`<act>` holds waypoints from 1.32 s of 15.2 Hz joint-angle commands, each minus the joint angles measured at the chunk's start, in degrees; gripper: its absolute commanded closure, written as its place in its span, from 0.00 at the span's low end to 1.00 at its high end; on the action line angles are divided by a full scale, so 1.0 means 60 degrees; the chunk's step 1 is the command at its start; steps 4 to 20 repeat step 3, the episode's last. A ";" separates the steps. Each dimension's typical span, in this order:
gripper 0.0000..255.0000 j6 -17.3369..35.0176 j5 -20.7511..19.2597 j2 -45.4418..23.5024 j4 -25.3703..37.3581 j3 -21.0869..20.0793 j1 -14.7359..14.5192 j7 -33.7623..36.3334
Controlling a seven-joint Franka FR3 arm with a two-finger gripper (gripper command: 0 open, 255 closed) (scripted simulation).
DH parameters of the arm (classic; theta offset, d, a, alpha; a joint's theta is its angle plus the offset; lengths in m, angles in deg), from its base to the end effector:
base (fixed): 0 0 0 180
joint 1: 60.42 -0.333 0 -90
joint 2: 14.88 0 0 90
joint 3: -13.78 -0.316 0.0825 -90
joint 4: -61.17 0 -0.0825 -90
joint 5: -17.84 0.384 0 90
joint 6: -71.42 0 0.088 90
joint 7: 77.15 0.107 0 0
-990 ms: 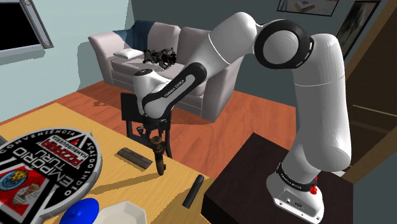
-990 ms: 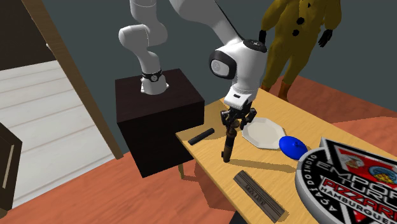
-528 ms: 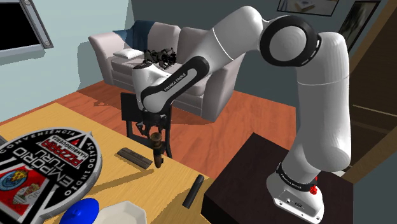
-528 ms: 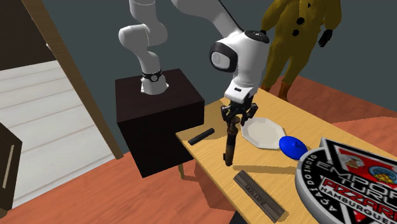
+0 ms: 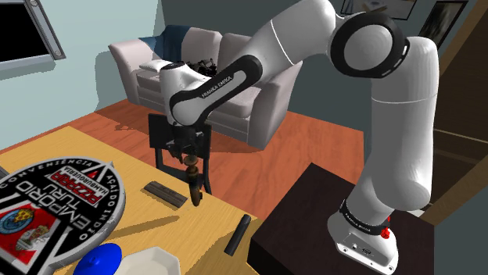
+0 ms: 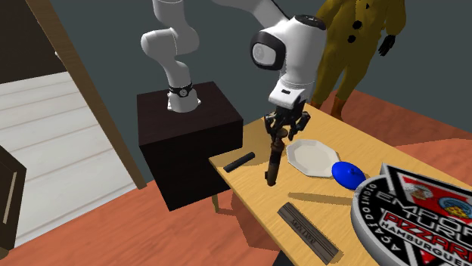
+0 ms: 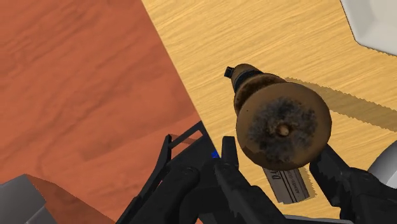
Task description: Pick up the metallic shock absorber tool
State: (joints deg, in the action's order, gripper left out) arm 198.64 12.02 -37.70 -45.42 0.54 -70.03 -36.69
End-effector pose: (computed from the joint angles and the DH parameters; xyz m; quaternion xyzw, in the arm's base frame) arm 0.5869 0.2342 0.3079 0.9914 -0.1302 -0.0134 0.0029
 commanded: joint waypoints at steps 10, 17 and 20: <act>1.00 -0.0240 0.0052 0.0177 0.0070 -0.0025 0.0018 -0.0030; 1.00 -0.0240 0.0052 0.0177 0.0070 -0.0025 0.0018 -0.0030; 1.00 -0.0240 0.0052 0.0177 0.0070 -0.0025 0.0018 -0.0030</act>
